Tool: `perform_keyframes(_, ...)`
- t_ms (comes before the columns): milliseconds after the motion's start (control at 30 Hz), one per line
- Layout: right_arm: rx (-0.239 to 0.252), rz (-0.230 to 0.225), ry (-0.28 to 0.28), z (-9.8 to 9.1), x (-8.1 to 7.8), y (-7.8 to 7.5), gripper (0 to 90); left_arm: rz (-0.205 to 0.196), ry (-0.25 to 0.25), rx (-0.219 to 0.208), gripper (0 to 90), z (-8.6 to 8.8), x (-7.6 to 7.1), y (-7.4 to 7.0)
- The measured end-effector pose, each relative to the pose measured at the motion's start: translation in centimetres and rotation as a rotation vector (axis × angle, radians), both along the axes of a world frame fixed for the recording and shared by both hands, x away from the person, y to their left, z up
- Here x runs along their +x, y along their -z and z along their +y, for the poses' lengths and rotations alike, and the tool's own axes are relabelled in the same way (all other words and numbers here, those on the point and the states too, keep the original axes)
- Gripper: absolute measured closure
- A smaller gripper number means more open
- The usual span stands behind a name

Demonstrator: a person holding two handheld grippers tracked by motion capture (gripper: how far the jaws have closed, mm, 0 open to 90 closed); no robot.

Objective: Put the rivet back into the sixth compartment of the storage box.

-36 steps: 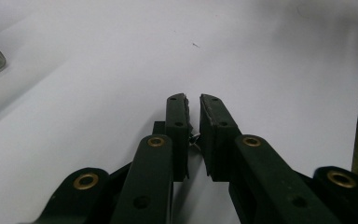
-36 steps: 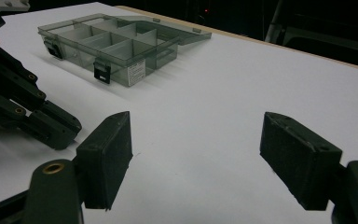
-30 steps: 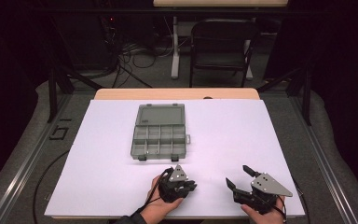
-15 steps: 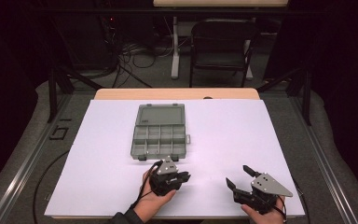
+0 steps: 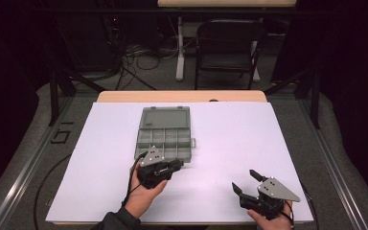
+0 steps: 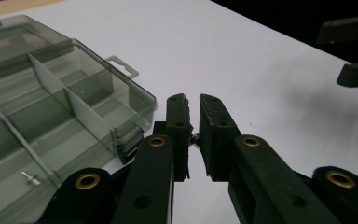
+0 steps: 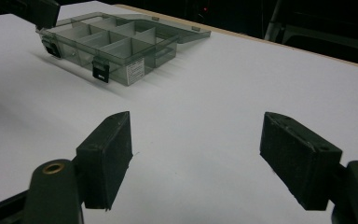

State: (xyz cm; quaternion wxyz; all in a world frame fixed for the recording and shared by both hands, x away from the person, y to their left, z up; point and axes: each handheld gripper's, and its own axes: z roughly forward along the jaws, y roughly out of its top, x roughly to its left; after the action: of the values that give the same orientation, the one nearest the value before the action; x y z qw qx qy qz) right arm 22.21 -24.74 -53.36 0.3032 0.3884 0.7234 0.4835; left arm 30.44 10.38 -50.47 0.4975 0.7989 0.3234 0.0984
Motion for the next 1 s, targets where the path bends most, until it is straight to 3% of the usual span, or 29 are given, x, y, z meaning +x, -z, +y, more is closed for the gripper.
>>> perform_keyframes(600, 0.003, 0.001, 0.002, 0.0, 0.1, 0.1, 24.8, -0.026, -0.126, -0.053, 82.4, 4.1, 2.0, -1.5)
perform_keyframes(867, 0.008, -0.002, 0.011, -0.1, 0.1, 0.0, 24.8, -0.020, -0.174, -0.061, 82.4, 5.0, 3.2, -1.4)
perform_keyframes(1000, 0.008, -0.004, 0.009, -0.1, 0.2, 0.1, 24.8, -0.014, -0.186, -0.040, 82.3, 4.8, 3.8, -0.9)
